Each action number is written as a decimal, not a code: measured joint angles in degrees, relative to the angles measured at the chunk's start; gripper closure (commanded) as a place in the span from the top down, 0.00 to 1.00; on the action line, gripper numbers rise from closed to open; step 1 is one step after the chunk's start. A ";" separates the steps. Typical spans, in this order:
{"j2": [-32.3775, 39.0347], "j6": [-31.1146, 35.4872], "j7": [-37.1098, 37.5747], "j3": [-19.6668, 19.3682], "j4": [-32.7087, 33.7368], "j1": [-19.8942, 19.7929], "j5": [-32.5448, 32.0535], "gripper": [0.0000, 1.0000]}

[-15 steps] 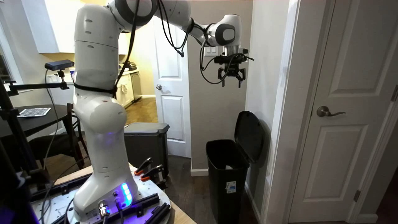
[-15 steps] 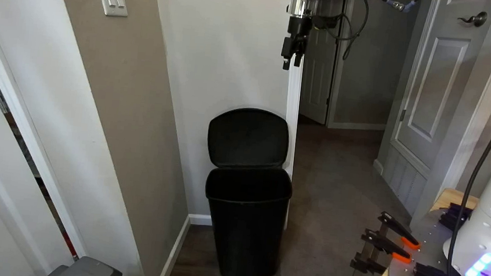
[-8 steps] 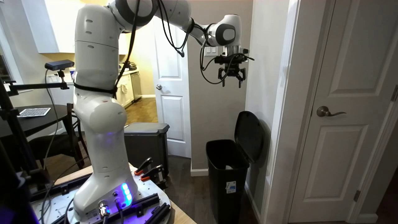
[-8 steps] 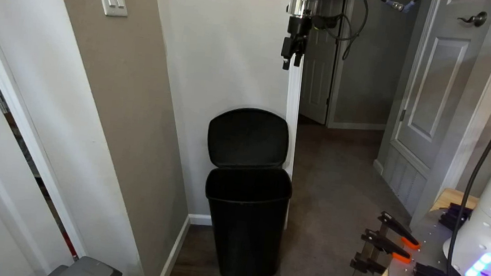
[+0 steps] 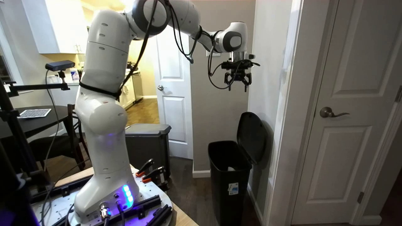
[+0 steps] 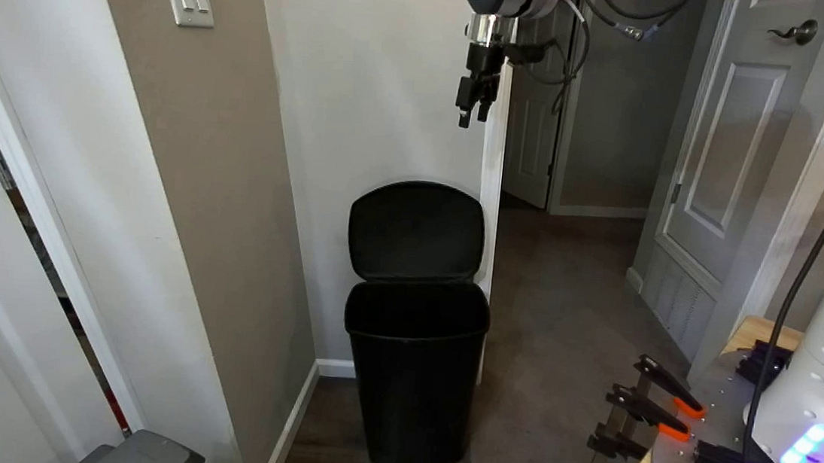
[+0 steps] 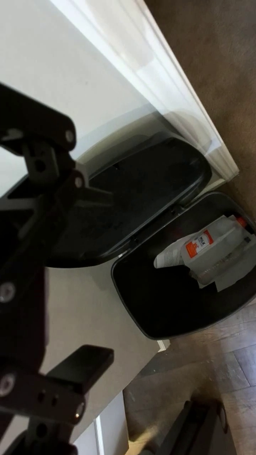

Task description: Close the bin completely

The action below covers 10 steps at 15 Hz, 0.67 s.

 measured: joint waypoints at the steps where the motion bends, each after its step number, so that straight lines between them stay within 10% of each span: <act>1: 2.81 0.49 0.00 0.45 2.52 -0.27 -0.01 1.00; 10: 20.85 2.29 -0.96 2.78 21.98 -0.46 -10.37 1.00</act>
